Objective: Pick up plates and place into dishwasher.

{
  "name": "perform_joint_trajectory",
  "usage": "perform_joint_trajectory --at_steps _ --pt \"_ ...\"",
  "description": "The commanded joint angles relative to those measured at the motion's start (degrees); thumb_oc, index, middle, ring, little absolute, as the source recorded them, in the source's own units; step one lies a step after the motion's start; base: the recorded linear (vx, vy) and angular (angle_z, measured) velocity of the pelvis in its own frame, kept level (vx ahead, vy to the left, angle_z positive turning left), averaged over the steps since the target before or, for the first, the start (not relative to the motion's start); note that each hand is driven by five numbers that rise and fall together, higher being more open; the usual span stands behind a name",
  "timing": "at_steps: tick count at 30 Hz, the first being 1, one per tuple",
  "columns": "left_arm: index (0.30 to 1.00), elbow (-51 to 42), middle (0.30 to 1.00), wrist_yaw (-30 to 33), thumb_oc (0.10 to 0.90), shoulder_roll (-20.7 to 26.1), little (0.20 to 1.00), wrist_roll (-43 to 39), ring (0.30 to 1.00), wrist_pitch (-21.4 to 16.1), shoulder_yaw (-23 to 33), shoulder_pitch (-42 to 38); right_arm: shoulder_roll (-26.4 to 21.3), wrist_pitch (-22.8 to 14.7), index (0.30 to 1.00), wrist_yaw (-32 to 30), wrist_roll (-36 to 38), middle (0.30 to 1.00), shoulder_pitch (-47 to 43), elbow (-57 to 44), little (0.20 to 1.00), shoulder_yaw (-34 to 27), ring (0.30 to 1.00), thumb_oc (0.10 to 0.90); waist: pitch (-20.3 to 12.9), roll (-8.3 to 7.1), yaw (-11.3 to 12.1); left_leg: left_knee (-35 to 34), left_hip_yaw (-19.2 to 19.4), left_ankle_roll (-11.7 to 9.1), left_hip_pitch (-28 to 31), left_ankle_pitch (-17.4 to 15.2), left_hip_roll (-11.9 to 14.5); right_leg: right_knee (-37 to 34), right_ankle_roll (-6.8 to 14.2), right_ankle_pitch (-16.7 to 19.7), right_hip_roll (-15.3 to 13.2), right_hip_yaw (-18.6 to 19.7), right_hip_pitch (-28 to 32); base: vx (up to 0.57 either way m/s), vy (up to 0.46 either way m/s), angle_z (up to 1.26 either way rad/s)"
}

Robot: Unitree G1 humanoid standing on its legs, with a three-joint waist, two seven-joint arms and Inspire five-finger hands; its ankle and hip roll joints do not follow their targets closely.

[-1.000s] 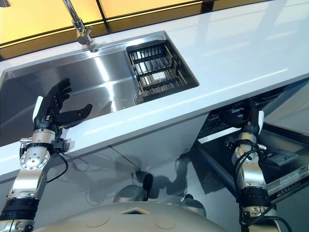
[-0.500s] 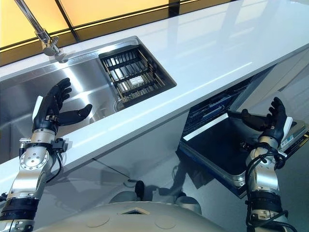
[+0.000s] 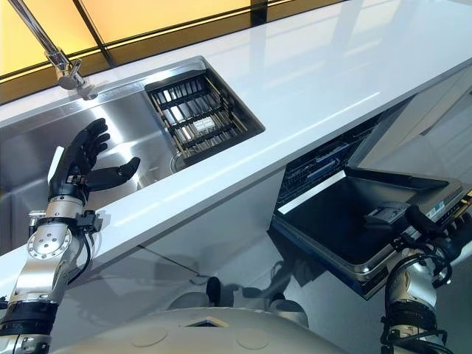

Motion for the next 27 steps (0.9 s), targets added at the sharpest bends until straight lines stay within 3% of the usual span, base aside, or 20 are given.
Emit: perform_joint_trajectory --at_steps 1,6,10,15,18,22,25,27 --pt "0.9 -0.17 0.9 -0.04 0.8 6.16 0.9 -4.99 0.9 -8.7 2.74 -10.05 -3.74 -8.37 0.9 0.38 3.42 0.9 -5.26 0.95 0.9 -3.14 0.9 0.8 -2.21 1.24 -0.68 0.42 2.87 2.86 4.31 -7.24 -1.92 6.7 -0.32 -1.97 2.39 -2.91 -2.72 0.0 -0.124 0.01" --pt "0.9 -1.2 0.9 -1.47 0.8 4.5 0.9 -9.69 0.9 -7.08 4.31 -10.1 -1.14 -7.76 0.9 15.04 15.52 0.9 -3.29 4.95 0.9 -2.65 0.9 0.8 -1.83 1.74 -1.11 0.42 2.15 2.31 3.98 -6.91 -1.82 6.86 -0.8 -2.32 2.58 -3.53 -2.87 0.01 -0.116 0.0" --pt "0.9 -0.45 0.9 -0.53 0.8 3.81 0.9 -9.82 0.9 -7.38 4.41 -10.71 -1.37 -9.14 0.9 18.18 19.38 0.9 -2.71 9.02 0.9 -2.32 0.9 0.8 -0.82 2.55 -1.52 0.48 1.88 1.47 3.03 -6.29 -1.57 7.31 -1.14 -2.76 2.51 -3.8 -3.63 -0.03 -0.084 0.0" --pt "0.9 -1.05 0.9 2.69 0.8 2.73 0.9 -8.65 0.9 -9.17 2.07 -12.26 -3.08 -11.54 0.9 30.17 30.76 0.9 -4.62 10.05 0.9 -1.76 0.9 0.8 1.78 5.45 -1.58 1.05 0.15 0.14 -0.84 -4.86 -1.84 9.0 -2.01 -4.3 1.95 -3.92 -6.56 -0.11 0.001 0.03" --pt "0.9 -1.59 0.9 4.19 0.8 1.67 0.9 -8.5 0.9 -10.46 1.03 -12.82 -4.03 -9.55 0.9 40.16 34.93 0.9 -6.01 10.08 0.9 -0.33 0.9 0.8 3.53 7.39 -1.52 1.36 -0.43 -0.64 -3.57 -3.41 -2.03 9.57 -2.65 -4.81 1.61 -4.22 -8.32 -0.14 0.061 0.03" --pt "0.9 -1.36 0.9 3.71 0.8 1.53 0.9 -8.67 0.9 -10.87 1.62 -12.83 -4.91 -3.42 0.9 50.63 36.91 0.9 -6.04 14.02 0.9 -0.19 0.9 0.8 4.41 8.08 -1.45 2.2 0.01 -1.56 -5.23 -2.71 -1.81 9.93 -3.06 -5.26 1.33 -4.99 -8.98 -0.03 0.01 -0.03" --pt "0.9 -1.79 0.9 3.55 0.8 1.94 0.9 -8.69 0.9 -9.38 1.71 -12.91 -6.32 0.65 0.9 51.93 36.65 0.9 -6.13 18.92 0.9 -0.68 0.9 0.8 3.95 7.86 -1.0 2.99 0.07 -1.95 -5.48 -2.71 -1.51 10.58 -3.2 -5.75 1.21 -5.75 -8.89 0.06 -0.027 0.01" --pt "0.9 -1.64 0.9 3.74 0.8 2.34 0.9 -8.68 0.9 -8.79 1.07 -13.23 -7.65 1.29 0.9 47.77 36.22 0.9 -6.64 22.35 0.9 -1.42 0.9 0.8 3.69 7.84 -0.63 4.14 -0.39 -2.13 -5.92 -2.96 -1.38 11.65 -3.42 -6.28 1.08 -6.15 -9.27 0.07 -0.04 -0.01"
